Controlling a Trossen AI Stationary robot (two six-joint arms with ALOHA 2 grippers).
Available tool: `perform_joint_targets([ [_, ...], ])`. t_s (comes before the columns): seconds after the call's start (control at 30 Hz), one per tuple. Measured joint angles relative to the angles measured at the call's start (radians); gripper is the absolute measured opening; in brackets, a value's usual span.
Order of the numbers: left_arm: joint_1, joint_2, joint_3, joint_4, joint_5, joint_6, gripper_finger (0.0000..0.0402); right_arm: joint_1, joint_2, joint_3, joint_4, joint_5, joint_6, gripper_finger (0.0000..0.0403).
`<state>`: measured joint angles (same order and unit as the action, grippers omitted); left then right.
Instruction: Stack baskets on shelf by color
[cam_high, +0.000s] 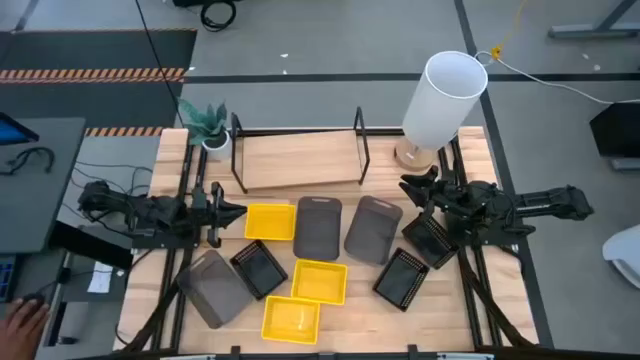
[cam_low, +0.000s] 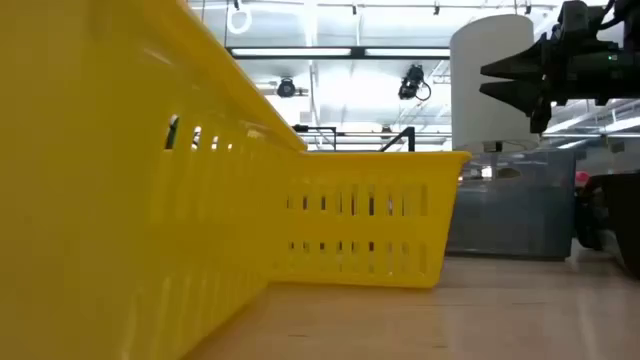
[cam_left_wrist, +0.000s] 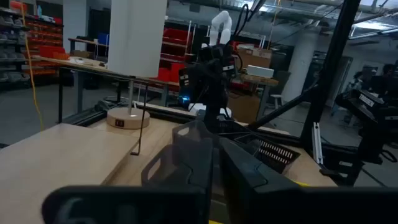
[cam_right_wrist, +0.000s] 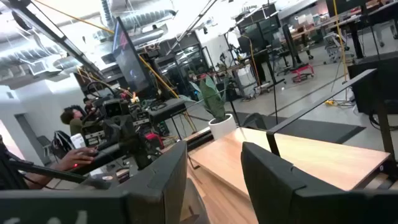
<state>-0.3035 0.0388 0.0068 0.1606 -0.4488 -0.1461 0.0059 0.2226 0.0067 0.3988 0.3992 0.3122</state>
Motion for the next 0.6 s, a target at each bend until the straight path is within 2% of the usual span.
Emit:
perform_joint_targets([
  [0.6,0.000,0.000,0.000,0.000,0.000,0.000,0.0035,0.000,0.000,0.000,0.000,0.000,0.000,0.0158],
])
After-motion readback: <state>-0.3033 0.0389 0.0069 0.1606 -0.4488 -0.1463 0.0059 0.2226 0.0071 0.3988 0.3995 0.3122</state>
